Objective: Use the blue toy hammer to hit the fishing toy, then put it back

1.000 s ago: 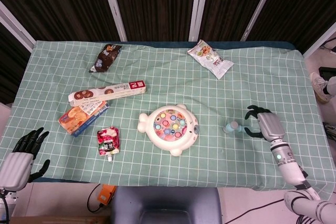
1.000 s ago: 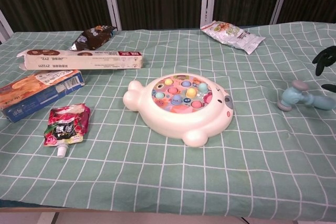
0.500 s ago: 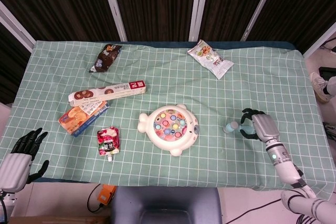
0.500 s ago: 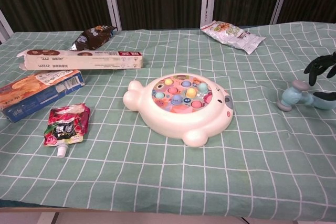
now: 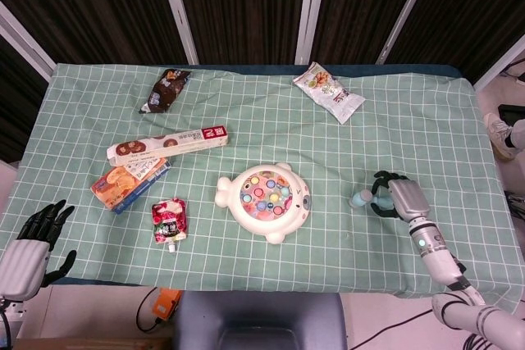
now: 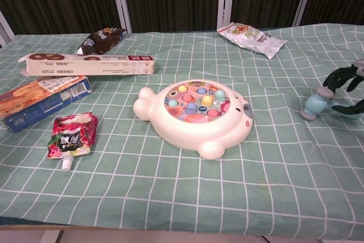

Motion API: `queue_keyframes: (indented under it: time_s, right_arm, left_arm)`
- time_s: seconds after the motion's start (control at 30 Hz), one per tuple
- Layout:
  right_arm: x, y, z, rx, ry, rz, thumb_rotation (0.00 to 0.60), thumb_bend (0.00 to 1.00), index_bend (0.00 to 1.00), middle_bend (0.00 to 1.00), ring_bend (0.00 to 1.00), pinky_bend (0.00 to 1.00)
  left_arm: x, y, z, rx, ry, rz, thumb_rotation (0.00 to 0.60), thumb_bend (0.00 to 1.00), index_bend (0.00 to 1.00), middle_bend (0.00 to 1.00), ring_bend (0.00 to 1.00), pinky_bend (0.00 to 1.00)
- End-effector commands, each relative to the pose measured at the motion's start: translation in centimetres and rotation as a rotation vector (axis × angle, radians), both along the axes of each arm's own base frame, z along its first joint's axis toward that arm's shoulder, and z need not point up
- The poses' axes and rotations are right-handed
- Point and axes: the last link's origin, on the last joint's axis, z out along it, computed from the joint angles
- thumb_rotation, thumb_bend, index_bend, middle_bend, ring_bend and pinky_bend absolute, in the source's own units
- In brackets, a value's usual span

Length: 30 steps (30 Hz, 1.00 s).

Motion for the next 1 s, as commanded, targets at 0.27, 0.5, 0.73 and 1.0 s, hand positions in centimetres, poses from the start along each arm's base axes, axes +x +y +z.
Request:
queue_keyframes:
  time_s: [0.27,0.5,0.73,1.0]
  right_arm:
    - [-0.05,-0.04,-0.36,0.012,0.001,-0.009,0.6,0.51,0.61,0.35,0.31,0.41]
    - [0.09,-0.13,-0.57,0.015,-0.004,-0.008,0.6,0.51,0.61,0.35,0.31,0.41]
    - [0.21,-0.1,-0.77,0.024,-0.007,-0.01,0.6,0.51,0.61,0.35,0.31,0.41]
    - [0.29,-0.15,-1.03,0.027,-0.01,-0.014,0.6,0.51,0.61,0.35,0.31,0.41]
  left_arm:
    - [0.0,-0.05,-0.01,-0.001,0.001,-0.001,0.6,0.39,0.0,0.0,0.0,0.15]
    - [0.0,-0.05,-0.01,0.0,0.001,-0.001,0.6,0.39,0.0,0.0,0.0,0.15]
    - [-0.01,-0.07,0.05,0.0,-0.001,-0.003,0.6,0.39,0.0,0.0,0.0,0.15]
    - [0.0,-0.04,0.06,0.0,-0.002,-0.002,0.6,0.39,0.0,0.0,0.0,0.15]
